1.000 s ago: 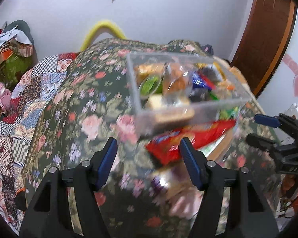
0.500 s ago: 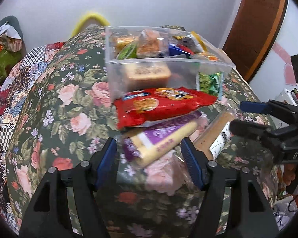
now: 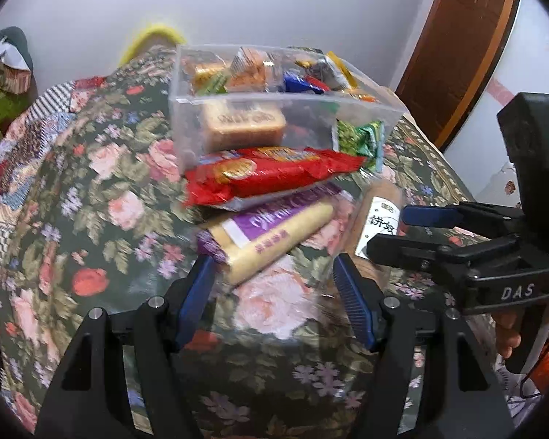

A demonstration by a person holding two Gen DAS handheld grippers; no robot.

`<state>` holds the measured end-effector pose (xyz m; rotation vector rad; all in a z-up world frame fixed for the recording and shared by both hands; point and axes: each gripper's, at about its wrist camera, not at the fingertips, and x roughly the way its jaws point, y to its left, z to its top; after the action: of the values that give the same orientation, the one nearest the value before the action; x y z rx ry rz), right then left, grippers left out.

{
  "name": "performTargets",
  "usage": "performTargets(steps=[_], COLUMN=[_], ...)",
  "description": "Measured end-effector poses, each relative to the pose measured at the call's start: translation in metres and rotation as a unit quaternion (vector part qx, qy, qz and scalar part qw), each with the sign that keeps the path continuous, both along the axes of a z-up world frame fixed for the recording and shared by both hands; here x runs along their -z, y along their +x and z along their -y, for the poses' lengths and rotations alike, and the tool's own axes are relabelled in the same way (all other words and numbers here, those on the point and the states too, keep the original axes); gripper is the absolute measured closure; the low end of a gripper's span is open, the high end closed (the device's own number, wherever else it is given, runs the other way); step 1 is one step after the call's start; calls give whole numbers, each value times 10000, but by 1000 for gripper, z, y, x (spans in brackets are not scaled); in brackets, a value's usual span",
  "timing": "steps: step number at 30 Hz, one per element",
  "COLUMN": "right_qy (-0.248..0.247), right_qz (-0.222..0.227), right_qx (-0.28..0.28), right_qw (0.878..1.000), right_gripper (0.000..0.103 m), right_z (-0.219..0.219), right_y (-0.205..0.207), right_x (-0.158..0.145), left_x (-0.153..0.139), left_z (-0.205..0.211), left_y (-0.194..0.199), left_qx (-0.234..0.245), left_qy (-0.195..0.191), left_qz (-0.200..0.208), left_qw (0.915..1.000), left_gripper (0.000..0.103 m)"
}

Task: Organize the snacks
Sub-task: 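Move both tools back to the remaining snacks beside the box, then grasp the purple-labelled roll pack with left tool while right grasps the biscuit roll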

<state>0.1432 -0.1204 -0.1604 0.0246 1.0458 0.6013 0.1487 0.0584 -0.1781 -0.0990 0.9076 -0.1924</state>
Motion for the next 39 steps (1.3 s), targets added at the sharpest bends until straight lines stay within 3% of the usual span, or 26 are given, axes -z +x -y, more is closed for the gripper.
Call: performTargets(steps=[5,10,14,19,26,33,39], right_qy=[83,-70,-147,-262,-571,-699,-642], right_qz=[-125,1,12,44,177,308,358], right_qx=[0,-111,-283,-297,-144,42,182], right_qw=[9999,9999,9995,9992,9981,9971,9971], right_gripper=[20,19,23,34,53,54,56], right_z=[-13,-19,-12,13,48,71,80], right_y=[8,7,7,4,2,0,4], right_x=[7,8,6,1,-6,-9,-9], left_x=[0,8,11,12,4,-5,8], left_z=[-16,-9,4,18,42,56,66], left_y=[16,36,46,43,17,19,39], left_qx=[-108,120,285,519,860,701,706], left_qy=[113,246,341,198,27,125,154], left_qz=[-38,-96,-69,-131,-178,-122,-407], left_qw=[9999,9996,9990,9984,9961,9974,9966], left_gripper=[36,36,34,34,50,51,51])
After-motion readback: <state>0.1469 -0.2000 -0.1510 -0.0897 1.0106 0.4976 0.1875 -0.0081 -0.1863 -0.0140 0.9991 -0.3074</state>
